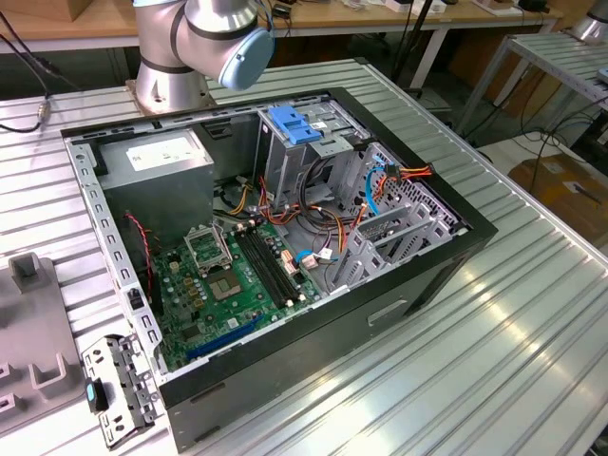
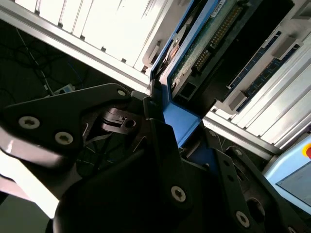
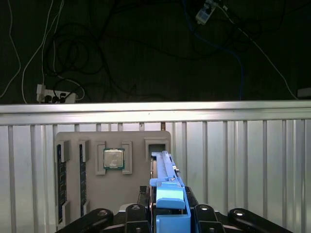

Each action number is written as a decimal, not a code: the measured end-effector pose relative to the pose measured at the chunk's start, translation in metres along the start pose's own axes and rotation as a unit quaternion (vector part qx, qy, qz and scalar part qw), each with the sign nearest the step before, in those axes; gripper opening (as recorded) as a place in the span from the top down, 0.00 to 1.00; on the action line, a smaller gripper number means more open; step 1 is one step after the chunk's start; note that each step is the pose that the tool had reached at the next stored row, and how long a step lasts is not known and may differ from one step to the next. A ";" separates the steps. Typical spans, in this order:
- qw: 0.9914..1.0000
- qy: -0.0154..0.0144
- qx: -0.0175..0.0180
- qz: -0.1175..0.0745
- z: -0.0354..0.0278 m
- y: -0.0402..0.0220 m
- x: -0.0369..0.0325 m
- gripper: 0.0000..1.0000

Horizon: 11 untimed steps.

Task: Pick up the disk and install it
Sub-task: 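Pick up the disk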

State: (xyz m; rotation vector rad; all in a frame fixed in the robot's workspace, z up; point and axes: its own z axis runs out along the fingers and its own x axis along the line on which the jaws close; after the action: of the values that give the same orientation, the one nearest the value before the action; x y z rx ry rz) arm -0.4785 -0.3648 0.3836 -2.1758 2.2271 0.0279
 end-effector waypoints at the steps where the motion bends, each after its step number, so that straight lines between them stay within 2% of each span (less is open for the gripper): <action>1: 1.000 0.000 0.000 0.000 -0.0031 0.0000 -0.0001 0.63; 3: 1.000 0.000 0.000 0.000 -0.0081 0.0000 -0.0003 0.63; 9: 1.000 0.000 0.000 0.000 -0.0160 -0.0001 -0.0005 0.63; 11: 1.000 0.000 0.000 0.000 -0.0208 -0.0001 -0.0007 0.63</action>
State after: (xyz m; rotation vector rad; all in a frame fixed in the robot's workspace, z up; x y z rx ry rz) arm -0.4785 -0.3648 0.4043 -2.1758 2.2271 0.0280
